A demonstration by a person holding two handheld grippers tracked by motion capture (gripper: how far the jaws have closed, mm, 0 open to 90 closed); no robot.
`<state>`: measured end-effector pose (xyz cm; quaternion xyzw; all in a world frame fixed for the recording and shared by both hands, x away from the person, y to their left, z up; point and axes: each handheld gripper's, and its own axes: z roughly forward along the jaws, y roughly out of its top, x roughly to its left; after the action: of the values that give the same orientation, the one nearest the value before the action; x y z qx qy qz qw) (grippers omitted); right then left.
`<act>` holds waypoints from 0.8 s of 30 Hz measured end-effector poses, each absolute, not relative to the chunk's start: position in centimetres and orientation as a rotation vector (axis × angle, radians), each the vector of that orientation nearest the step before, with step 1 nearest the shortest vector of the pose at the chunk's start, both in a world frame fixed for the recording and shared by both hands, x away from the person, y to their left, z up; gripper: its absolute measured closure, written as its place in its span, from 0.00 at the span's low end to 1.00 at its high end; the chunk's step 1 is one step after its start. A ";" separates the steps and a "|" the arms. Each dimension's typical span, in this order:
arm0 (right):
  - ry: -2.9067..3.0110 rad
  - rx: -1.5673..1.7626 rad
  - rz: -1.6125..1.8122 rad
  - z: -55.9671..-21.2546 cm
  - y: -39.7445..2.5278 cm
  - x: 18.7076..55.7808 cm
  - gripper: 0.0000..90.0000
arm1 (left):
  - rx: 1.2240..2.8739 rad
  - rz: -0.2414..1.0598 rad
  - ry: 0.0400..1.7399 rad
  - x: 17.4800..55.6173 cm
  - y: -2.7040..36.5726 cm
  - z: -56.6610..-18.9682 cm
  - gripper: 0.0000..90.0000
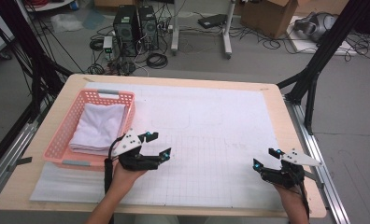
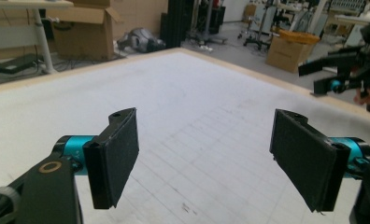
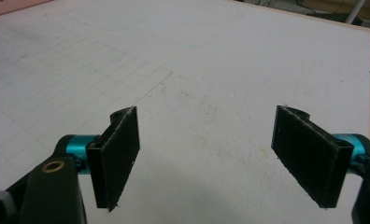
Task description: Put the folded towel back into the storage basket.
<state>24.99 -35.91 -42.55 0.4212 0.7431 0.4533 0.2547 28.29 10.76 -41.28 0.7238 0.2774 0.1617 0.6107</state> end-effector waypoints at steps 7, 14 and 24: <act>2.029 1.147 1.219 -42.8 -35.6 25.0 0.24 | 1.706 0.357 0.656 28.1 10.2 -43.1 0.27; 2.041 1.142 1.216 -43.1 -35.7 25.1 0.24 | 1.710 0.357 0.679 28.3 10.3 -43.7 0.27; 2.033 1.138 1.226 -43.1 -35.7 25.1 0.24 | 1.707 0.368 0.699 28.4 10.8 -43.9 0.27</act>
<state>25.11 -35.67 -43.11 0.4184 0.7474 0.4507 0.2515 28.41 10.80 -43.85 0.7331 0.3001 0.1581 0.5894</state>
